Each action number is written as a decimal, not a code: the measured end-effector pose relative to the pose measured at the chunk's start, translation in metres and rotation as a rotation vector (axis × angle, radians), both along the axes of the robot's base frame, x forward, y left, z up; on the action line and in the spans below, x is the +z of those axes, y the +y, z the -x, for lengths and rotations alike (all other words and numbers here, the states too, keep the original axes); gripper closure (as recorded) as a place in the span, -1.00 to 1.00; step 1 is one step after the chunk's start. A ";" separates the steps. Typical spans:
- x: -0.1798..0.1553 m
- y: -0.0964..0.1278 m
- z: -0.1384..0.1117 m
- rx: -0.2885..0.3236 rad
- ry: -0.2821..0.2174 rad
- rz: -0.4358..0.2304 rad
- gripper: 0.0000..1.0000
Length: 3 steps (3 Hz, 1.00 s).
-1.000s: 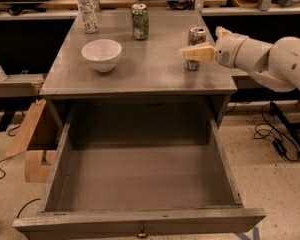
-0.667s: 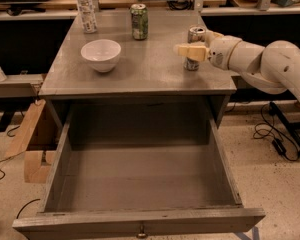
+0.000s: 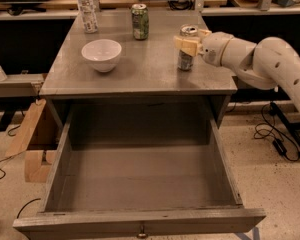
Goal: Place redbull can into top drawer
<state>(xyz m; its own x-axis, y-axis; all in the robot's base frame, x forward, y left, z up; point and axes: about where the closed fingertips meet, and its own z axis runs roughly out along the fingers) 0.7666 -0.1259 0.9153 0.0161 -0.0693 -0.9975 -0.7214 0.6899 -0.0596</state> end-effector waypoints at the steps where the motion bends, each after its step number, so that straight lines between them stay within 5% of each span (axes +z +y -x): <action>1: 0.025 0.009 0.022 0.032 -0.029 0.032 0.99; 3: 0.071 0.046 0.118 0.157 -0.037 0.034 1.00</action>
Offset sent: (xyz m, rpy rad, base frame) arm -0.1365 0.0483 0.0913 -0.0679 -0.0627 0.1796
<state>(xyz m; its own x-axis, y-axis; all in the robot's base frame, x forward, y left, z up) 0.6489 -0.0801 0.9865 0.0658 -0.0972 -0.9931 -0.8172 0.5658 -0.1095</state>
